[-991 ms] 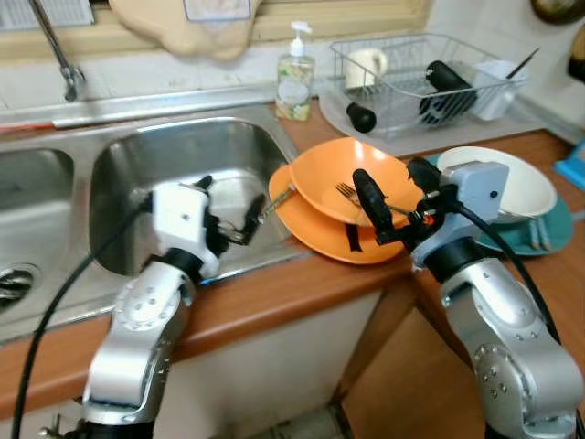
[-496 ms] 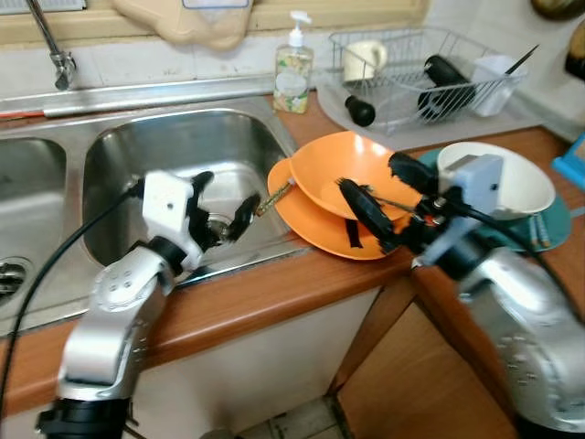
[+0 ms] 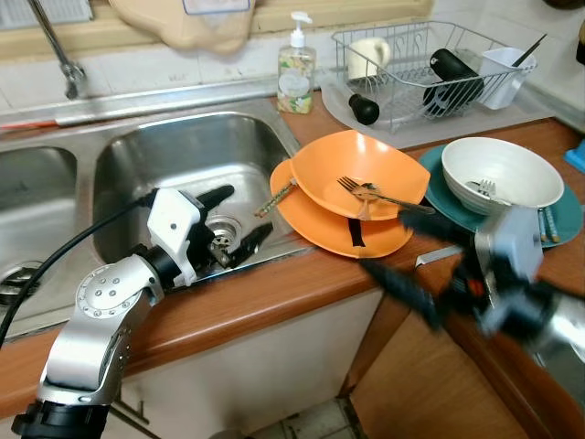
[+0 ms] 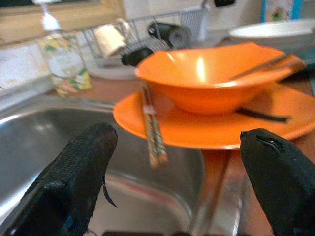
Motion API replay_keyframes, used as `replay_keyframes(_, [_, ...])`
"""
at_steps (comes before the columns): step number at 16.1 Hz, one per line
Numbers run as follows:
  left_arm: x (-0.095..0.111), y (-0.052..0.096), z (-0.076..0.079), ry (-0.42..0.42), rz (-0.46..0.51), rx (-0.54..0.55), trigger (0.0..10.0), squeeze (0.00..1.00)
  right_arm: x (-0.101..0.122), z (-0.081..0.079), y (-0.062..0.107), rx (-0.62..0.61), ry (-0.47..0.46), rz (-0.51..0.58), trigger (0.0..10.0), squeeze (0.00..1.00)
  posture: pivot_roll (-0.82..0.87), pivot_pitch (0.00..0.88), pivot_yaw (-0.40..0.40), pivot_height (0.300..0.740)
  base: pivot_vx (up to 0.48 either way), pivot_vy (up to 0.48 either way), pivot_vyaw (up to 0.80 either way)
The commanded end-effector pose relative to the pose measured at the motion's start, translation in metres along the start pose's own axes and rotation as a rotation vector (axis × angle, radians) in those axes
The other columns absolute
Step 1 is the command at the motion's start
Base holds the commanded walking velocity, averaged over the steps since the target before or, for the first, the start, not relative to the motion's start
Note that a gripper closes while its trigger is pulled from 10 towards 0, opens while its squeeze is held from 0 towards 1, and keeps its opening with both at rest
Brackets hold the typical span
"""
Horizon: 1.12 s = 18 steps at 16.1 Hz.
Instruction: Kitchen organization
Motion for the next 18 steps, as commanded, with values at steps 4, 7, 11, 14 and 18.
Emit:
replay_keyframes(4, [-0.010,-0.009,-0.007,0.011,-0.060,-0.071,10.0,0.00,-0.018,-0.010,0.007,0.024,0.004,-0.103,10.0,0.00,-0.09,0.000,0.072,0.740,0.000,0.000,0.00])
replay_keyframes(7, [-0.011,-0.013,-0.010,0.011,-0.054,-0.086,10.0,0.74,-0.032,-0.007,0.001,-0.027,0.015,-0.149,10.0,0.00,-0.09,0.000,0.070,0.740,0.000,0.000,0.00])
replay_keyframes(11, [-0.017,-0.014,-0.011,0.018,-0.051,-0.099,10.0,0.00,-0.046,0.000,-0.010,-0.108,0.036,-0.194,10.0,0.00,-0.07,0.000,0.050,0.740,0.000,0.000,0.00])
replay_keyframes(14, [-0.021,-0.015,-0.013,0.021,-0.058,-0.111,10.0,0.00,-0.043,0.002,-0.020,-0.122,0.054,-0.164,10.0,0.00,-0.06,0.000,0.028,0.740,0.000,0.000,0.00])
replay_keyframes(18, [-0.024,-0.022,-0.015,-0.021,-0.102,-0.152,6.9,0.00,-0.037,0.001,-0.031,-0.101,0.084,-0.138,10.0,0.00,-0.05,0.000,0.031,0.740,0.000,0.000,0.00])
Point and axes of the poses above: a point about 5 cm out from each wrist's last joint towards the gripper, its own y axis pointing back from the gripper into the wrist, its own x axis along the axis of the wrist's last joint, z = x × y, the point moved 3 cm from there along -y, pointing out of the wrist towards the gripper, and after that the axes turned 15 degrees about y, right-handed, at the moved point
